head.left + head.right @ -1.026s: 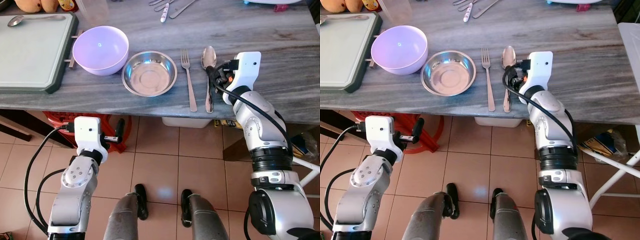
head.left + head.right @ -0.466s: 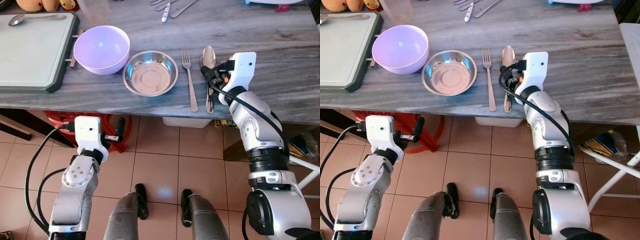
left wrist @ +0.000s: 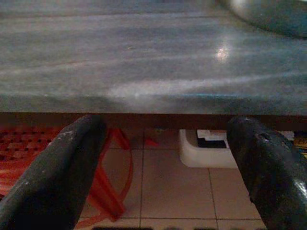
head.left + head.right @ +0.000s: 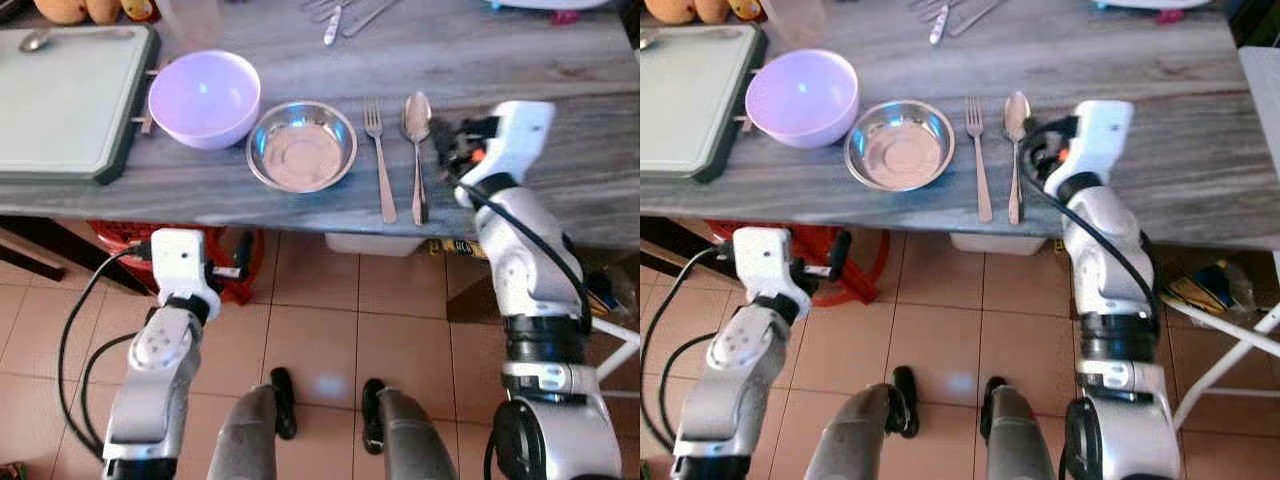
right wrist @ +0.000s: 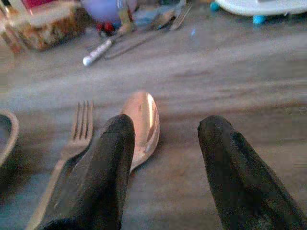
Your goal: Setting the table
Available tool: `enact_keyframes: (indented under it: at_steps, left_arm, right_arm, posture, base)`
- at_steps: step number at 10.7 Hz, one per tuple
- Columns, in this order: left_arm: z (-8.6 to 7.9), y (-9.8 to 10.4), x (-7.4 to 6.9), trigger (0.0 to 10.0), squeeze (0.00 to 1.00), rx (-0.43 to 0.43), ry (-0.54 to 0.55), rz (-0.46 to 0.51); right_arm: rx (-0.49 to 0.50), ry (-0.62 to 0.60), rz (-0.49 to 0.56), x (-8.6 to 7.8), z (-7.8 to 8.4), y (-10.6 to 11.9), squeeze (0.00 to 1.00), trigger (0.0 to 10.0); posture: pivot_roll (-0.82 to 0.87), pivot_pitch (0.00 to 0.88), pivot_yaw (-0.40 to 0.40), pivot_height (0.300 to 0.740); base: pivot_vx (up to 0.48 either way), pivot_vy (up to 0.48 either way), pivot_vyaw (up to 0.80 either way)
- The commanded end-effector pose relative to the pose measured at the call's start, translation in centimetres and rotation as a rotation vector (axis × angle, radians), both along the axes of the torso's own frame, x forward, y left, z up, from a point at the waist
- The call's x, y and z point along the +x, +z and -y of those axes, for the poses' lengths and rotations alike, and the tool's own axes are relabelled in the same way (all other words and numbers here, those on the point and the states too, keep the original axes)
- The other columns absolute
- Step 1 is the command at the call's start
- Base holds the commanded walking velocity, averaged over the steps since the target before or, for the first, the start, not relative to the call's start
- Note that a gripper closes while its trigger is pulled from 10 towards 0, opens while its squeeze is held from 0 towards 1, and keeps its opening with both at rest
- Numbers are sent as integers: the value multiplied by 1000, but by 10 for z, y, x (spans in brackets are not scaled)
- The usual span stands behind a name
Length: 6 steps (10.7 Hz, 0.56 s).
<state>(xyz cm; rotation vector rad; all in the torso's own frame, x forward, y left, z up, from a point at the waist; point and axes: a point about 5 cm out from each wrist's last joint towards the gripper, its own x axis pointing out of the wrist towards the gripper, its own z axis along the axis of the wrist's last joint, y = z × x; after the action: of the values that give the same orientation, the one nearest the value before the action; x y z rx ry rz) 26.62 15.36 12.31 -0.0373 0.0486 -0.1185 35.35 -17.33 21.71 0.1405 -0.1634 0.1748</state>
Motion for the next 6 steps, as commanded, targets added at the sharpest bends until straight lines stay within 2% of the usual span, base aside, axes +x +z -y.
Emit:
enact_keyframes:
  at_steps: [1,2,3,4,5,6]
  left_arm:
    - [-2,-6,-2,10000,0,5,10,-18]
    - [-1,-6,1,10000,0,0,9,-11]
    - [-1,-5,2,10000,0,-17,24,11]
    - [-3,-5,3,10000,0,-9,61,26]
    - [-2,-10,4,10000,0,-2,79,14]
    - [2,-10,7,10000,0,-13,75,24]
  right_arm:
    - [19,0,28,-3,0,3,0,10000]
    - [13,1,73,-7,-2,9,0,10000]
    - [-51,-37,153,-14,-1,16,0,10000]
    - [-98,-81,189,-20,0,15,0,10000]
    - [-143,-125,180,-34,1,-1,0,10000]
    - [-131,-131,137,-49,-3,-20,51,10000]
  posture:
    - [-11,277,55,740]
    - [-16,254,51,740]
    - [-20,220,47,740]
    - [-23,205,43,740]
    - [-25,178,41,740]
    - [-33,154,43,740]
  base:
    - [0,0,0]
    - [0,0,0]
    - [0,0,0]
    - [0,0,0]
    - [0,0,0]
    - [0,0,0]
